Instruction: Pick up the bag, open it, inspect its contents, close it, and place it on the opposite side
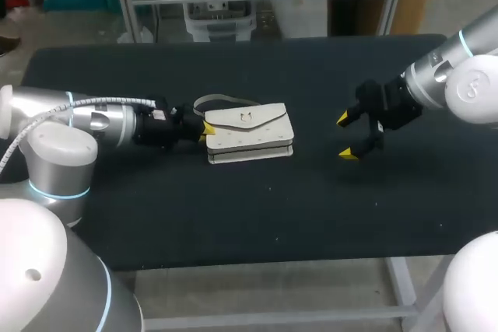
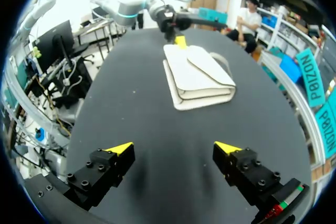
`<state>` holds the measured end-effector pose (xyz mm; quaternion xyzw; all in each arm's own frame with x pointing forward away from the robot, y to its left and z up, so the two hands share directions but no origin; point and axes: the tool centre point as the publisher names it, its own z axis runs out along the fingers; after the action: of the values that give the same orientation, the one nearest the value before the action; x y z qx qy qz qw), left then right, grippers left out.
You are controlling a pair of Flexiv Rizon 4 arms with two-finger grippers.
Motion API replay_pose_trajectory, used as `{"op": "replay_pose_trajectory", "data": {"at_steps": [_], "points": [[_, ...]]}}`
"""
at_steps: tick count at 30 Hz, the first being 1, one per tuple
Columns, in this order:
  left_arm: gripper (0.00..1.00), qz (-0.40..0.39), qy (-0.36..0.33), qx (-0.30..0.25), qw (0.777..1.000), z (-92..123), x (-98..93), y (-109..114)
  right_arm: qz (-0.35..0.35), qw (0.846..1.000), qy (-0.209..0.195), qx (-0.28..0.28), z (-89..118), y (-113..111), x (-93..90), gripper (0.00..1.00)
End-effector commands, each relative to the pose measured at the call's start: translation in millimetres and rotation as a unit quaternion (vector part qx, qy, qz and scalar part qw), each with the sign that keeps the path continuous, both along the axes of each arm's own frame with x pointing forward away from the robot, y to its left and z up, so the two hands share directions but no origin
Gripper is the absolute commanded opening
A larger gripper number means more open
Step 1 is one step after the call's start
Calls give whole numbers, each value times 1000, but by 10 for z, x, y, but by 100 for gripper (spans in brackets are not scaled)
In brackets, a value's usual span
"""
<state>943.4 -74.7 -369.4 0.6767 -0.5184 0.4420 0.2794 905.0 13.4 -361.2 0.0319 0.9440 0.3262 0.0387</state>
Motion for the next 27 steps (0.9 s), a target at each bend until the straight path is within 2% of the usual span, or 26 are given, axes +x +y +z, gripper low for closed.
{"op": "replay_pose_trajectory", "data": {"at_steps": [1,8,10,18,27], "points": [[0,-12,8,3,1000,-5,16,97,1,1000,0,1,1,-8,-5,100],[2,-18,10,4,1000,-21,-39,54,1,1000,0,1,1,-8,-5,100],[99,-17,3,3,1000,-4,-47,63,1,1000,0,1,1,-8,-5,100],[100,-12,-29,1,1000,112,-51,323,-8,1000,-16,-9,61,17,-6,100],[100,-20,-106,88,990,274,95,665,7,997,-65,-46,328,155,-7,100]]}}
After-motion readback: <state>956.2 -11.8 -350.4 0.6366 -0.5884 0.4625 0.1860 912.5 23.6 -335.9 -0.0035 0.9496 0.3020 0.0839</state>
